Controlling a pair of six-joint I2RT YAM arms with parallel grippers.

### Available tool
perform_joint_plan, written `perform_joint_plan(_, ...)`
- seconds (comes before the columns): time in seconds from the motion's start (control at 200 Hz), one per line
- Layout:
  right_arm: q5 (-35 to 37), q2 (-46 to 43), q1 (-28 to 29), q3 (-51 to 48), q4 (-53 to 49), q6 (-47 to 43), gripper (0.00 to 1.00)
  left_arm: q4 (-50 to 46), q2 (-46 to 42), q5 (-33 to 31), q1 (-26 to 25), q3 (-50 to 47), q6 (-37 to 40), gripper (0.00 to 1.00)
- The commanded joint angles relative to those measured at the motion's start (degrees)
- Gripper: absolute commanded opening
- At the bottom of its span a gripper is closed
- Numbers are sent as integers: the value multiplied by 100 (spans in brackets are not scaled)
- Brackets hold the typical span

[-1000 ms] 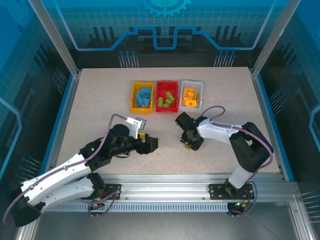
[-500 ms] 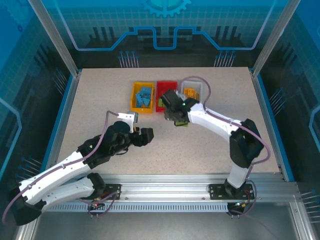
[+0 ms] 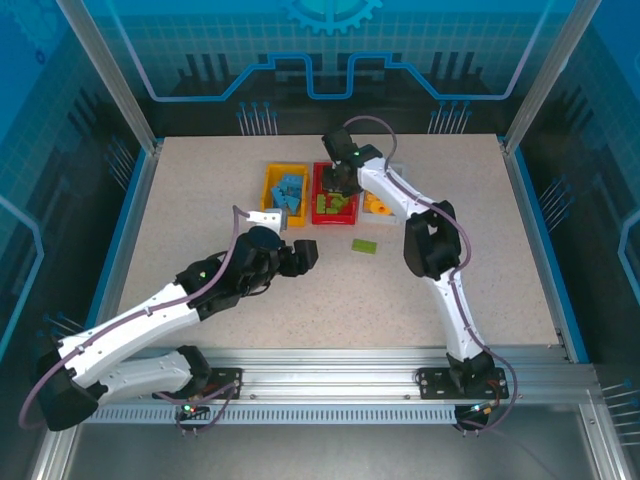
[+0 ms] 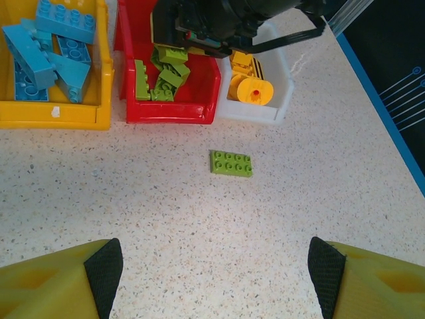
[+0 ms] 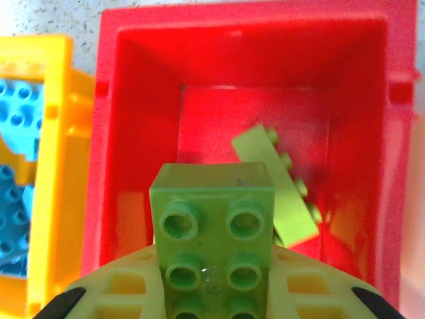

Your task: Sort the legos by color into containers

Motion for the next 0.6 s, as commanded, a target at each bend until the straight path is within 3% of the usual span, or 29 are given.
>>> perform_joint_plan(0.0,-387,345,23,601,-596,-218,44,117,28,-73,-26,162,14,78)
perform_joint_plan(0.16,-309,243,25,704,-648,-143,64,72,16,-8,-26,141,-16,78)
perform_joint_plan(0.4,24,-1231,188,-489,-131,-213,62,66,9,109,-35,97,-62,78)
perform_joint_plan(0.595,435,-3058,281,-2969,794,-26,60,370,144,420,-162,-160,-95,78)
